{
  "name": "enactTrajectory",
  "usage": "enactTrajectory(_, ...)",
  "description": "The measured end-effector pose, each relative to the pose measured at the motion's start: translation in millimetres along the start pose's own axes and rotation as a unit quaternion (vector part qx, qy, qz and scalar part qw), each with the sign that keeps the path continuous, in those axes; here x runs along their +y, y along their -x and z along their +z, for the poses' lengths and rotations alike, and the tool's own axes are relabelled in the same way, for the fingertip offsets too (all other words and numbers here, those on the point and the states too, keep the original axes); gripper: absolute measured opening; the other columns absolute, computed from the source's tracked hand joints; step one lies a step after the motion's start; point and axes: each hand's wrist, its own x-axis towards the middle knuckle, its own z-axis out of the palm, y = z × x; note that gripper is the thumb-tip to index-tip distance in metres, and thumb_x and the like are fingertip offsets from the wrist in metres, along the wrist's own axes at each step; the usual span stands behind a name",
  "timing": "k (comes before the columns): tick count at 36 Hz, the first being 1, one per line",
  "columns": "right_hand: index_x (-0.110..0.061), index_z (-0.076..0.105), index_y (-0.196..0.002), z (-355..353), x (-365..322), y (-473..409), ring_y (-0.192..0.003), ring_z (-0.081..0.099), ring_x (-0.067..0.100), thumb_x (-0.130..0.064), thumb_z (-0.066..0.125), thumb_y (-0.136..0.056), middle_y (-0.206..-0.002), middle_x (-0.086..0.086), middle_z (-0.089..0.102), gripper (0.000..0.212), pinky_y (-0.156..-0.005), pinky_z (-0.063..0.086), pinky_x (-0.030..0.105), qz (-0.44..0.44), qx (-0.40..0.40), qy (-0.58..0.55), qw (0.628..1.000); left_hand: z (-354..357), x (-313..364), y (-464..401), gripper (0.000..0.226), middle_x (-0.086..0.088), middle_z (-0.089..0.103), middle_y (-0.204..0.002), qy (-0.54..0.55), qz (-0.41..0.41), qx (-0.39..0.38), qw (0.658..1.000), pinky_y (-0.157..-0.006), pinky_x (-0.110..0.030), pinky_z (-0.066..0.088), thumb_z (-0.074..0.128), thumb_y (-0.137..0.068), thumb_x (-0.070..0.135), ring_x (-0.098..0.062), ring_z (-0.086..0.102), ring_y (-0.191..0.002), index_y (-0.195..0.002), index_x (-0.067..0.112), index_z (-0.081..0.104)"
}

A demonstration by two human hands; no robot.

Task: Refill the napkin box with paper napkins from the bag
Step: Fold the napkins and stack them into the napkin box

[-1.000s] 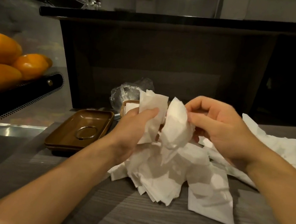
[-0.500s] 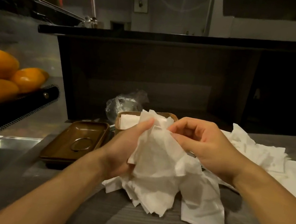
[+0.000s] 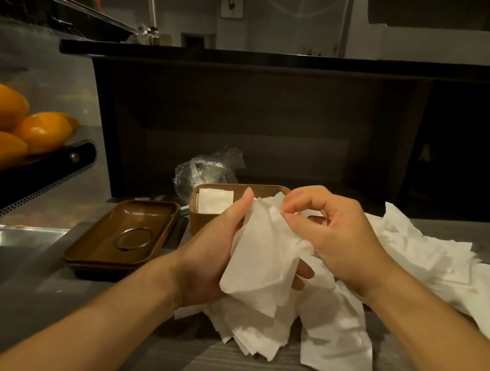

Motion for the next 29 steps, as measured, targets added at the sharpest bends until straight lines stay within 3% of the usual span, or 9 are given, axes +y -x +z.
enactTrajectory(4,-0.03,0.074,-0.088,1,1,-2,-0.098,0.064,0.01,-0.027,0.075,-0.089,-0.105,-0.021,0.064,0.003,-0.07,0.06,0.021,-0.009,0.009,0.034,0.999,3,2,4,0.059,-0.004,0.075,-0.113,0.012,-0.003,-0.045,0.999,-0.097,-0.046,0.056,0.041,-0.081,0.075,-0.027,0.071,-0.105,-0.118,0.036,0.068)
enactTrajectory(6,-0.03,0.074,-0.091,0,1,-2,-0.096,0.065,0.009,-0.026,0.074,-0.09,-0.101,-0.019,0.066,0.004,-0.068,0.061,0.022,-0.012,-0.004,0.032,0.999,2,1,6,0.043,-0.011,0.073,-0.111,0.012,-0.009,-0.069,0.997,-0.103,-0.054,0.05,0.062,-0.086,0.058,-0.032,0.068,-0.106,-0.119,0.031,0.068)
enactTrajectory(8,-0.03,0.073,-0.099,-2,-1,-2,-0.094,0.066,0.005,-0.03,0.069,-0.094,-0.099,-0.017,0.068,0.007,-0.066,0.059,0.02,0.003,-0.018,0.01,1.0,-2,0,6,0.052,-0.016,0.07,-0.113,0.008,-0.044,-0.078,0.996,-0.108,-0.059,0.044,0.066,-0.082,0.027,-0.036,0.066,-0.111,-0.132,0.019,0.056)
enactTrajectory(12,-0.031,0.067,-0.122,-14,-7,-6,-0.11,0.065,0.009,-0.07,0.043,-0.088,-0.118,-0.01,0.068,0.057,-0.092,0.053,0.029,0.131,-0.102,-0.093,0.982,-4,2,7,0.058,-0.024,0.069,-0.116,0.031,-0.076,-0.101,0.991,-0.105,-0.057,0.048,0.052,-0.088,0.009,-0.038,0.067,-0.11,-0.145,0.008,0.041)
enactTrajectory(14,-0.033,0.067,-0.124,-20,-6,-4,-0.112,0.065,0.009,-0.08,0.046,-0.08,-0.119,-0.01,0.07,0.068,-0.094,0.05,0.028,0.141,-0.179,-0.094,0.969,-3,4,7,0.057,-0.026,0.068,-0.118,0.06,-0.068,-0.093,0.992,-0.103,-0.058,0.049,0.05,-0.087,0.014,-0.041,0.066,-0.111,-0.143,0.01,0.041)
enactTrajectory(17,-0.032,0.072,-0.116,-18,-4,1,-0.102,0.069,0.016,-0.054,0.071,-0.084,-0.108,-0.001,0.073,0.038,-0.086,0.058,0.028,0.088,-0.226,-0.056,0.969,-3,5,10,0.047,-0.024,0.07,-0.111,0.054,-0.052,-0.104,0.992,-0.097,-0.056,0.052,0.042,-0.091,0.024,-0.038,0.068,-0.103,-0.136,0.012,0.049)
enactTrajectory(20,-0.028,0.075,-0.108,-14,-1,0,-0.094,0.071,0.007,-0.023,0.076,-0.088,-0.099,-0.011,0.074,0.021,-0.078,0.059,0.024,0.054,-0.158,-0.037,0.985,-1,7,12,0.048,-0.023,0.07,-0.112,0.045,-0.058,-0.112,0.991,-0.095,-0.053,0.052,0.046,-0.091,0.038,-0.038,0.068,-0.103,-0.13,0.012,0.056)
enactTrajectory(22,-0.025,0.076,-0.104,-14,2,-2,-0.093,0.072,0.007,-0.019,0.074,-0.09,-0.096,-0.011,0.075,0.015,-0.076,0.06,0.023,0.052,-0.121,-0.047,0.99,-2,8,12,0.051,-0.02,0.069,-0.121,0.034,-0.048,-0.098,0.993,-0.097,-0.052,0.054,0.06,-0.088,0.042,-0.039,0.067,-0.112,-0.132,0.016,0.058)
enactTrajectory(29,-0.02,0.07,-0.108,-23,12,-8,-0.097,0.074,0.015,-0.016,0.073,-0.09,-0.099,-0.005,0.076,0.018,-0.082,0.062,0.031,0.103,-0.092,-0.091,0.986,-12,7,1,0.033,0.002,0.077,-0.103,-0.11,0.093,0.164,0.976,-0.083,-0.042,0.062,0.077,-0.082,0.018,-0.021,0.073,-0.1,-0.113,0.023,0.069)
